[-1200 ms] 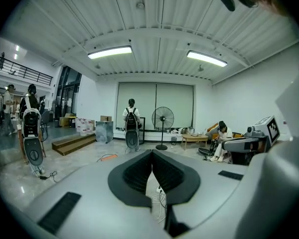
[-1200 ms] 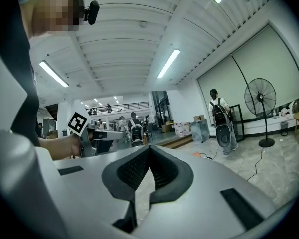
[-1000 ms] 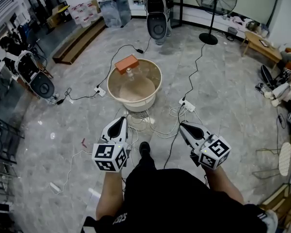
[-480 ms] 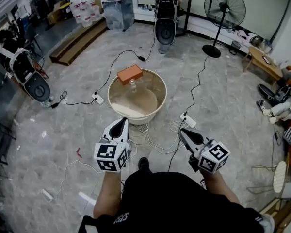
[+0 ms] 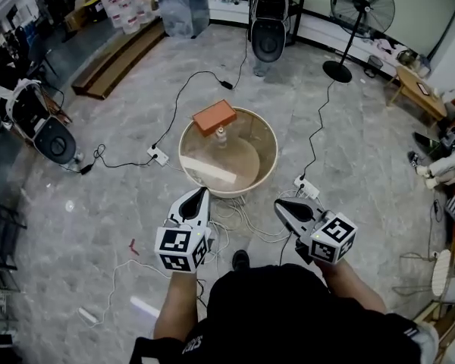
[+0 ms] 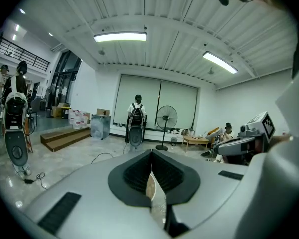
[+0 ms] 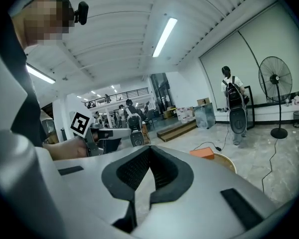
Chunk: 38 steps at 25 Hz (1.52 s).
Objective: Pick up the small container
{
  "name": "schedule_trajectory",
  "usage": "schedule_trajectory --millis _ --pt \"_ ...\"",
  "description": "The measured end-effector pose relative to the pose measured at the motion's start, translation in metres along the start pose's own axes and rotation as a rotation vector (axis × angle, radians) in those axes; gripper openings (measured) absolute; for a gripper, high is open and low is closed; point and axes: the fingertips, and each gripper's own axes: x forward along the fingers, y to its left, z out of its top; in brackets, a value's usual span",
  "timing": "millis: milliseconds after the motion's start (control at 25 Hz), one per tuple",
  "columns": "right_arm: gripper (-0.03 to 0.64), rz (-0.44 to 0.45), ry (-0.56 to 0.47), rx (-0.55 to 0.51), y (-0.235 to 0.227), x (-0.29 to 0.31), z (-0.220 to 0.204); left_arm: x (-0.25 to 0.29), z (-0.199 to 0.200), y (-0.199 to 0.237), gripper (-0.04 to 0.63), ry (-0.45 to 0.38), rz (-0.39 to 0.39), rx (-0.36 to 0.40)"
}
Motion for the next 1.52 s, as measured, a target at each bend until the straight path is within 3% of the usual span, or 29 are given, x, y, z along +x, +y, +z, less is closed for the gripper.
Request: schedule_trajectory --millis 240,520,760,1000,1240,1360,1520 --pt "0.014 0.014 0.072 0.005 -0.008 0.057 0.005 0.025 0.009 0.054 0.015 -0.056 0.011 -0.041" --pt "0.014 0.047 0.084 0.033 -0.052 0.089 0.02 0.065 0.008 0.069 0.015 -0.017 0.037 -0.072" --pt "0.014 0.13 0.037 0.031 -0.127 0.121 0.049 0.129 0.02 0.074 0.015 0.007 0.111 -0.066" --pt "0.014 0.195 -0.003 0.007 -0.239 0.14 0.098 0.239 0.06 0.073 0.015 0.018 0.147 -0.079" --pt "0.014 0.165 0.018 0.014 -0.348 0.151 0.113 0.31 0.096 0.075 0.015 0.036 0.206 -0.027" --pt "0.014 0.17 0.014 0.024 -0.375 0.166 0.122 0.33 0.096 0.082 0.015 0.066 0.215 -0.01" --pt "0.014 0.189 0.022 0.036 -0.377 0.199 0.125 0.344 0.086 0.109 0.015 0.094 0.213 -0.043"
